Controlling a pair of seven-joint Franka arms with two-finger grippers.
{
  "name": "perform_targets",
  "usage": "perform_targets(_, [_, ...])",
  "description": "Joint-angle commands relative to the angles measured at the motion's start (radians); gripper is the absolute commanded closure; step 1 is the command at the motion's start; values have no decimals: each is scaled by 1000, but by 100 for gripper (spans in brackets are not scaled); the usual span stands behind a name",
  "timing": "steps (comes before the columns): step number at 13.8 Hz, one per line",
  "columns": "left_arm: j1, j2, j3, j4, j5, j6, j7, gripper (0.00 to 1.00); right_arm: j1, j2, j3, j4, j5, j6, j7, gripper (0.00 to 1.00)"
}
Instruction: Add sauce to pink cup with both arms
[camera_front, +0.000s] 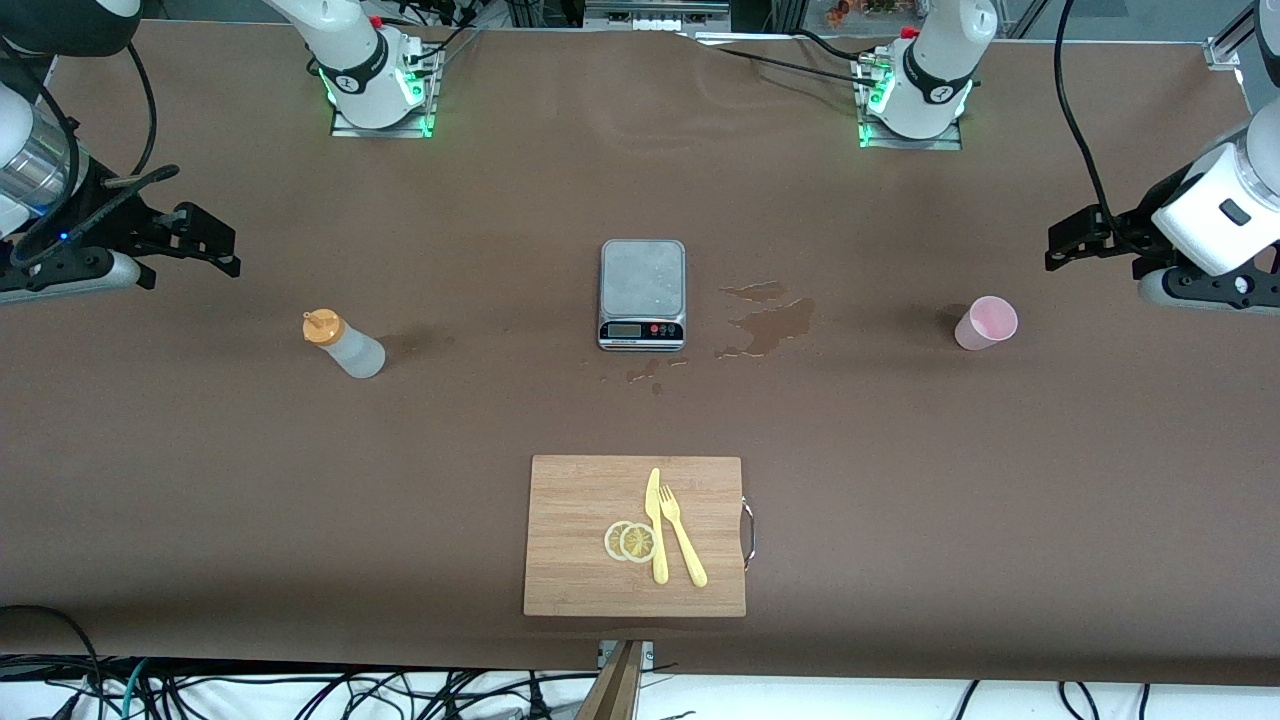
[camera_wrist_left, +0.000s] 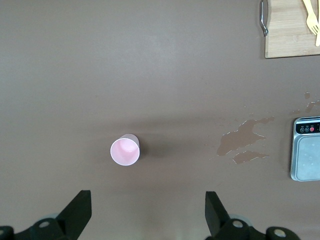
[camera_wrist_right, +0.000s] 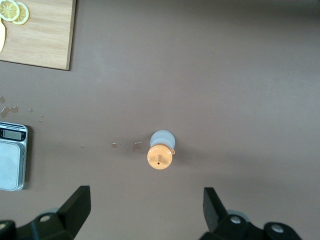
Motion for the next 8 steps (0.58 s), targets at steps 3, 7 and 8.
perform_targets(3, [7, 4, -1, -5, -6, 17, 5, 0, 1, -3, 2, 8, -10, -12, -2, 0])
perform_targets(7, [50, 2, -2, -169, -4, 139, 37, 0, 1, -3, 2, 8, -8, -12, -2, 0])
perform_targets(8, [53, -4, -2, -215, -3, 181, 45, 0, 1, -3, 2, 8, -8, -12, -2, 0])
